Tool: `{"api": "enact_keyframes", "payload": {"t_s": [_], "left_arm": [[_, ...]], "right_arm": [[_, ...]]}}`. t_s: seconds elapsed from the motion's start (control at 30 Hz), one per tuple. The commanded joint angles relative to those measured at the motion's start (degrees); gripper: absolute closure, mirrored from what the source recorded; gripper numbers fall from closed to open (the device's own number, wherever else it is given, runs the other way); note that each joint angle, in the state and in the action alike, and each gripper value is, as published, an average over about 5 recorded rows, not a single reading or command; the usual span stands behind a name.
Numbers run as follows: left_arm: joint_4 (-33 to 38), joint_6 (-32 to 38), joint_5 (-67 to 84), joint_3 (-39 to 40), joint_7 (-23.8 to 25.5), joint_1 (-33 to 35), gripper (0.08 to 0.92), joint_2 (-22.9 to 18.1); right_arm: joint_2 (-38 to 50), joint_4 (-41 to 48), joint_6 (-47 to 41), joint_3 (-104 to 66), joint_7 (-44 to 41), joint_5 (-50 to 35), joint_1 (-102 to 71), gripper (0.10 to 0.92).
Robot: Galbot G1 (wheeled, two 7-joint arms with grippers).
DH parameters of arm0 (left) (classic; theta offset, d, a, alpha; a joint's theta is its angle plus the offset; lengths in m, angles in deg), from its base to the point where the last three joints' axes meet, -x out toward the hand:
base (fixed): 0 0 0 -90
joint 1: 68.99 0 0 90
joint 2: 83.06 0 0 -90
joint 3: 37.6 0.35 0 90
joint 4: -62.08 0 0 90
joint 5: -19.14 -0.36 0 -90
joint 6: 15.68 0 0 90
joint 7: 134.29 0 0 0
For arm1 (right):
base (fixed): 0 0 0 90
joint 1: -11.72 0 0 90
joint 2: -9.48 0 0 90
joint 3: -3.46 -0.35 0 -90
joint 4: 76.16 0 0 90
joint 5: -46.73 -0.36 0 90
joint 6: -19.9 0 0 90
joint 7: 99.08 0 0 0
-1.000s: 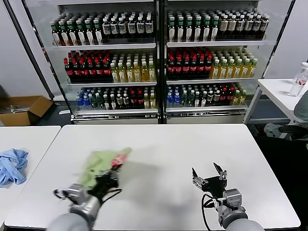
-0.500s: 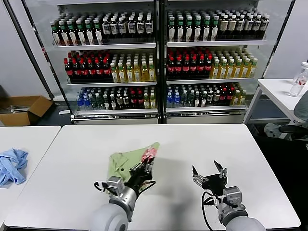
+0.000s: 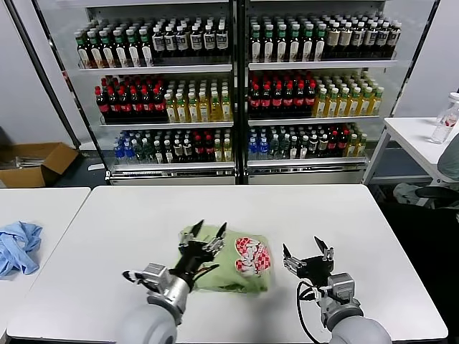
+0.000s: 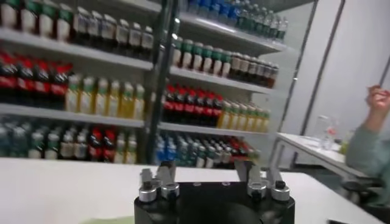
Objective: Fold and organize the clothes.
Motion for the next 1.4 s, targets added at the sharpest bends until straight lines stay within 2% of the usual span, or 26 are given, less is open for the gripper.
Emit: {"api": "enact_keyframes", "payload": {"t_s": [0.03, 0.13, 0.23, 0.57, 0.93, 1.4], "left_arm": [[1.4, 3.4, -2.1, -6.0, 0.8, 1.4, 0.284, 4.0], [-0.3, 5.1, -6.2, -6.8, 1.5, 1.2, 0.217, 4.2], [-2.3, 6.9, -10.0, -9.0, 2.8, 0.9, 0.183, 5.3], [-4.8, 9.3, -12.1, -14.7, 4.6, 2.4, 0.177, 7.7], [-5.7, 10.6, -13.1, -14.7, 4.9, 3.5, 0.177, 6.9], [-6.7, 11.0, -14.4, -14.3, 4.9, 3.8, 0.177, 6.6]], "right_arm": [[0.0, 0.9, 0.1, 0.7, -0.1, -0.1, 0.9, 0.202], [0.1, 0.8, 0.2, 0.3, -0.2, -0.3, 0.4, 0.203], [-0.1, 1.3, 0.4, 0.2, -0.2, -0.4, 0.3, 0.203], [-3.1, 7.3, 0.7, 3.8, -0.3, -1.9, 3.8, 0.203], [-5.9, 12.6, -1.0, 7.8, 0.2, -12.0, 7.9, 0.203], [-7.6, 17.4, -0.8, 9.2, 1.4, -12.8, 8.5, 0.202]]}}
